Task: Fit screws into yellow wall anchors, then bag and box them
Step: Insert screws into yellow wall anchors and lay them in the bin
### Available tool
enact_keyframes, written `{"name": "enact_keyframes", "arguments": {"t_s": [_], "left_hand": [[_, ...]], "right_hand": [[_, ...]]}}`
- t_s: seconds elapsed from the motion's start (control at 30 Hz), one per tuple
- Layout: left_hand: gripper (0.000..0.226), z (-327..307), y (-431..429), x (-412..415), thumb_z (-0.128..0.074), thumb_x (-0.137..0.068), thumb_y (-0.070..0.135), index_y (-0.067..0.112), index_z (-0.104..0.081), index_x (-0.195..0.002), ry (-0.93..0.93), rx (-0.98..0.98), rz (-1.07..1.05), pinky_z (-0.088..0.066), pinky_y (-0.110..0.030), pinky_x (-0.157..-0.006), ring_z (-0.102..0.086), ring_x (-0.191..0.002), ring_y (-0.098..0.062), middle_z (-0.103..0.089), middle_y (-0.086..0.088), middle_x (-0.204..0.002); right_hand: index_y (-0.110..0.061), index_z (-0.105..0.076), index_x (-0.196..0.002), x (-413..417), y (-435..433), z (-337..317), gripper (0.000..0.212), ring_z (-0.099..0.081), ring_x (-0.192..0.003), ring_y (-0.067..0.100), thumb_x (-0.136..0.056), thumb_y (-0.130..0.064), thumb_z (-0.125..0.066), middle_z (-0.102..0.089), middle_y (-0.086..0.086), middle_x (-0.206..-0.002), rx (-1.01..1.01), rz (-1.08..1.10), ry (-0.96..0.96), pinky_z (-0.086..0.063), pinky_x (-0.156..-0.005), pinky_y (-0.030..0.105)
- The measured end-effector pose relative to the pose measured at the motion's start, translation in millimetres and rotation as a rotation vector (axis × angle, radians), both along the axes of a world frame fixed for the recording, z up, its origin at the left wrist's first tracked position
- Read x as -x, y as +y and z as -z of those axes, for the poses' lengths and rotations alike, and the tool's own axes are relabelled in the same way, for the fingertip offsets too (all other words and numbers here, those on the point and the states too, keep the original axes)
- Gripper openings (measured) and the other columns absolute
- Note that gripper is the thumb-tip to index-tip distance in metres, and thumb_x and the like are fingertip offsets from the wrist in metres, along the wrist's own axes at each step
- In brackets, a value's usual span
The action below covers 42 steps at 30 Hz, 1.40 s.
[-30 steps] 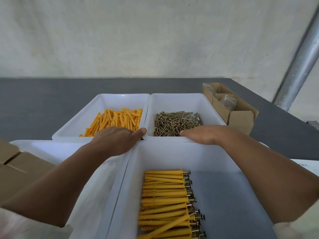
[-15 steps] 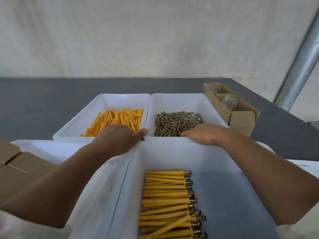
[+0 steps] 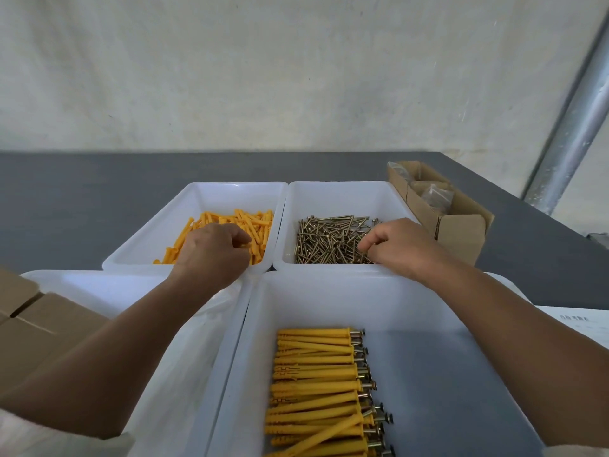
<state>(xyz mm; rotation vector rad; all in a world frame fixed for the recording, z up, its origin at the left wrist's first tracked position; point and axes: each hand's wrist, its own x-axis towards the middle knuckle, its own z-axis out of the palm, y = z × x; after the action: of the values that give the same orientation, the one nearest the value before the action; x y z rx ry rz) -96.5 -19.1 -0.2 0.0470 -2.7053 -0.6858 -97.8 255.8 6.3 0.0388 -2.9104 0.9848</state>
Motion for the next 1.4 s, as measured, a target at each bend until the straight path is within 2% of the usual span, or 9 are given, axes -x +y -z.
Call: {"name": "enact_keyframes", "arguments": {"t_s": [0.2,0.33,0.53,0.67,0.9,1.03,1.17,1.3,1.4], "left_hand": [[0.024,2,0,2,-0.060,-0.085,0.007,0.019,-0.075,-0.100,0.012,-0.001,-0.012,-0.033,-0.012,-0.049,-0.049,-0.063,-0.001,-0.054,0.018,-0.071],[0.019,4,2,4,-0.059,-0.091,0.021,0.021,-0.072,-0.105,-0.011,0.106,-0.006,-0.037,-0.023,-0.062,-0.051,-0.082,-0.013,-0.063,0.002,-0.096],[0.021,4,6,6,-0.043,-0.097,0.038,0.022,-0.053,-0.088,-0.159,0.267,0.026,-0.034,-0.030,-0.058,-0.048,-0.070,-0.012,-0.054,0.006,-0.078],[0.038,0,5,4,-0.033,-0.101,0.040,0.023,-0.052,-0.072,-0.301,0.304,0.099,-0.044,-0.035,-0.077,-0.053,-0.082,-0.019,-0.056,0.005,-0.079],[0.040,-1,4,1,-0.035,-0.100,0.039,0.018,-0.066,-0.086,-0.293,0.293,0.109,-0.048,-0.039,-0.084,-0.058,-0.092,-0.022,-0.064,-0.003,-0.103],[0.034,-2,6,-2,-0.053,-0.095,0.029,0.025,-0.062,-0.128,-0.062,0.107,0.052,-0.041,-0.034,-0.095,-0.054,-0.118,-0.024,-0.054,-0.002,-0.136],[0.034,-11,7,-4,-0.053,-0.092,0.013,0.029,-0.069,-0.118,0.228,-0.119,-0.013,-0.043,-0.025,-0.078,-0.062,-0.093,-0.017,-0.065,0.002,-0.120],[0.027,-20,12,-7,-0.059,-0.092,0.011,0.032,-0.072,-0.100,0.216,-0.551,0.047,-0.050,-0.015,-0.064,-0.063,-0.066,-0.005,-0.072,0.006,-0.090],[0.024,-24,17,-13,-0.059,-0.093,0.002,0.023,-0.071,-0.092,0.050,-0.915,0.144,-0.058,-0.023,-0.063,-0.072,-0.075,-0.013,-0.071,-0.007,-0.088]], "right_hand": [[-0.028,-0.075,-0.103,3,3,5,0.022,-0.063,-0.089,0.009,-0.092,-0.017,-0.061,-0.065,-0.012,-0.092,0.059,-0.030,0.055,-0.045,-0.068,0.019],[-0.035,-0.075,-0.095,3,6,5,0.015,-0.067,-0.081,0.009,-0.093,-0.026,-0.062,-0.067,-0.017,-0.078,0.134,-0.001,0.124,-0.057,-0.078,0.033],[-0.029,-0.065,-0.080,2,3,6,0.018,-0.070,-0.068,0.002,-0.095,-0.033,-0.057,-0.070,-0.008,-0.079,0.118,-0.008,0.120,-0.048,-0.062,0.024],[-0.020,-0.060,-0.088,3,-1,6,0.024,-0.070,-0.064,0.005,-0.100,-0.036,-0.048,-0.071,-0.006,-0.085,0.104,0.001,0.125,-0.055,-0.075,0.033],[-0.032,-0.056,-0.087,2,-4,3,0.020,-0.070,-0.057,0.015,-0.100,-0.032,-0.041,-0.069,0.001,-0.072,0.291,0.009,0.230,-0.057,-0.057,0.033],[-0.046,-0.062,-0.096,2,-9,-1,0.020,-0.070,-0.061,0.018,-0.099,-0.036,-0.045,-0.065,0.003,-0.076,0.449,0.042,0.282,-0.059,-0.053,0.031],[-0.041,-0.059,-0.124,4,-11,-5,0.029,-0.068,-0.077,0.024,-0.099,-0.031,-0.047,-0.066,0.001,-0.085,0.379,0.015,0.266,-0.059,-0.080,0.045],[-0.034,-0.061,-0.127,1,-12,-12,0.033,-0.063,-0.085,0.010,-0.098,-0.022,-0.049,-0.068,-0.007,-0.101,0.164,0.036,0.304,-0.044,-0.063,0.013],[-0.031,-0.062,-0.127,-1,-17,-17,0.032,-0.055,-0.095,0.002,-0.099,-0.020,-0.053,-0.065,-0.012,-0.117,0.116,0.052,0.327,-0.029,-0.056,-0.003]]}}
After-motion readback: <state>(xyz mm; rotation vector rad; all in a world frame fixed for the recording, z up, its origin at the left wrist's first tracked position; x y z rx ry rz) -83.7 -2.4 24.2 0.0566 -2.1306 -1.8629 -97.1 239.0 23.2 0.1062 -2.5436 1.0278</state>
